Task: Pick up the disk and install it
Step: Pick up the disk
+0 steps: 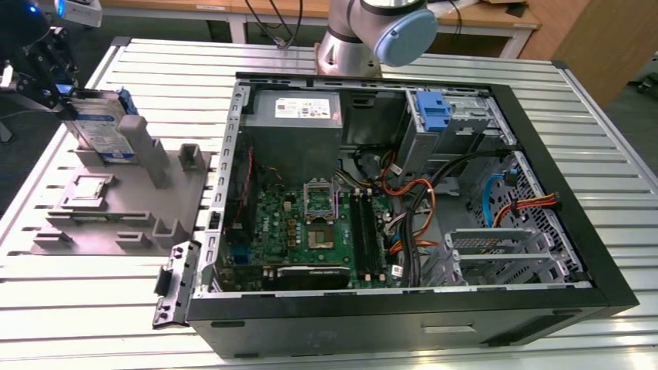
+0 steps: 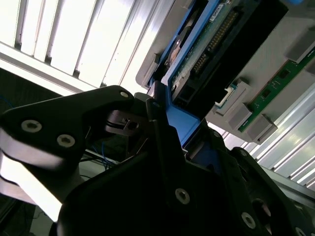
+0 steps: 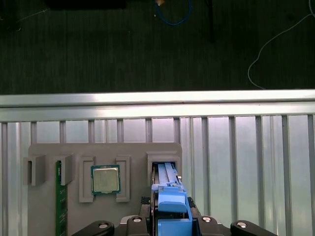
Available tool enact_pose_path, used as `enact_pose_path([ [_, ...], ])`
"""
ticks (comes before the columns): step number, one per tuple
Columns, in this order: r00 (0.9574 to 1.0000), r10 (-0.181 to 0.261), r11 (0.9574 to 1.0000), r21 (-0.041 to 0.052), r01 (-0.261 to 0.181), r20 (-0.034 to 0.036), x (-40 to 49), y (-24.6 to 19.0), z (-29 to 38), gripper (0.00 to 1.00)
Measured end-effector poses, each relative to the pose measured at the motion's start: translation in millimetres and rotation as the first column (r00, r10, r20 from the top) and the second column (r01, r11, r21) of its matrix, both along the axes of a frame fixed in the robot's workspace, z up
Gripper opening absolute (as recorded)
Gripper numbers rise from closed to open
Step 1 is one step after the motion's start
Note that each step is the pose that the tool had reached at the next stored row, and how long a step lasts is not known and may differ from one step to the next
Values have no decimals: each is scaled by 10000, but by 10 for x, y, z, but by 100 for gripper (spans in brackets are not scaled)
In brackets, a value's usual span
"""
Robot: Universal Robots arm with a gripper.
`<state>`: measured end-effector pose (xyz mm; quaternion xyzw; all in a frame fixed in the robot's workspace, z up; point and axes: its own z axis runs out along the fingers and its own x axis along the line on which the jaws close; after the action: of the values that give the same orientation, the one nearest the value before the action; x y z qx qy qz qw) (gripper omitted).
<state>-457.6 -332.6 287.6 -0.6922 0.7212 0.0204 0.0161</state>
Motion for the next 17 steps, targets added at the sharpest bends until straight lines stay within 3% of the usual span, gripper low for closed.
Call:
enact_pose_path([
  [17,10000,-2,10000,1,2,2,0,0,93,37],
])
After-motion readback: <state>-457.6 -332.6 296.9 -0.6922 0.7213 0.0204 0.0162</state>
